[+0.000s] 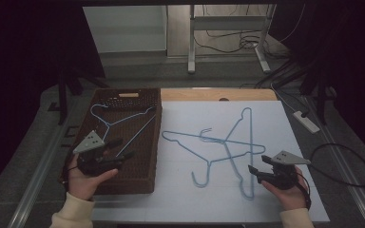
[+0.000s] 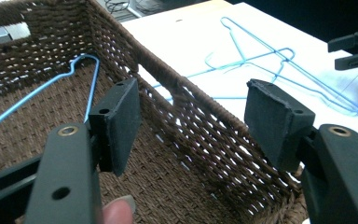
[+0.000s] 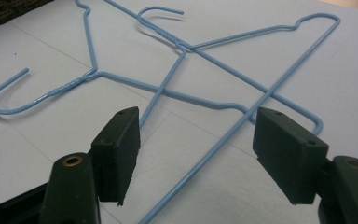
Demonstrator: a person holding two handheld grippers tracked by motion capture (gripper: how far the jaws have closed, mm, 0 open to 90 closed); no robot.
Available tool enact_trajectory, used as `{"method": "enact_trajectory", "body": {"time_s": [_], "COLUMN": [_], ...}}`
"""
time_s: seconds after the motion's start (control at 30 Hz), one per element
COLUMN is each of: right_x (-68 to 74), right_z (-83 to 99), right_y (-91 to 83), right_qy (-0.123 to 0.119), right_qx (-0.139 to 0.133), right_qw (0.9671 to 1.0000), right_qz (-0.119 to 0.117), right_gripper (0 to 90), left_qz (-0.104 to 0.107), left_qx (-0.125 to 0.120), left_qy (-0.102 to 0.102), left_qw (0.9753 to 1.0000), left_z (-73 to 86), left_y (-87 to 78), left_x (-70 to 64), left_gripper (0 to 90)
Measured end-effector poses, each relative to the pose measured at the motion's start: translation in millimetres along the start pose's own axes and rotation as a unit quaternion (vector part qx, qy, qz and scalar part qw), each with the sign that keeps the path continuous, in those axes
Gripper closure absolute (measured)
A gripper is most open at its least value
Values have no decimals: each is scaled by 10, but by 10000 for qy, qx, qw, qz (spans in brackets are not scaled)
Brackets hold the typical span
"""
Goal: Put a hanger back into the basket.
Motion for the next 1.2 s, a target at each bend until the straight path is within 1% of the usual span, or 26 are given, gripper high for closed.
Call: {"method": "enact_trajectory", "body": {"time_s": [0.07,0.17,0.27,0.37,0.57,0.73,0.83,0.97,1.03,1.1,1.2], "right_x": [-3,5,9,0,8,11,22,28,35,34,41], "right_z": [-6,-13,-17,-12,-9,-21,-17,-23,-27,-40,-85], "right_y": [4,19,30,22,34,34,39,28,29,31,16], "right_qy": [1,-24,-66,-40,-85,-76,-119,-120,-158,-214,-236], "right_qx": [-14,-8,-4,1,42,37,66,58,57,115,123], "right_qw": [10000,10000,10000,10000,10000,10000,9999,9999,9999,9996,9996], "right_qz": [0,-34,-54,-30,-15,9,9,17,15,104,118], "right_gripper": [327,327,327,327,327,328,328,327,327,327,327], "left_qz": [102,127,168,211,252,283,313,333,356,380,390], "left_qx": [-10,22,-30,31,75,108,130,147,145,154,166], "left_qy": [-81,-104,-163,-85,-41,-51,-48,1,27,38,51], "left_qw": [9999,9999,9997,9997,9996,9995,9994,9993,9993,9992,9991], "left_z": [42,86,112,146,177,211,225,233,229,233,241], "left_y": [23,34,21,34,63,86,91,93,94,98,93], "left_x": [-28,-46,-67,-104,-111,-100,-114,-157,-175,-192,-203], "left_gripper": [359,358,358,354,352,349,348,347,347,347,346]}}
Point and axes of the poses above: each handheld gripper's, and its own axes: y roughly forward along the jaws, z roughly out of its underside, x roughly to its left, the point moved 7 cm from there along y, roughly forward along the jaws, and after that the axes turned 6 degrees about -y, right-handed, at the moved point
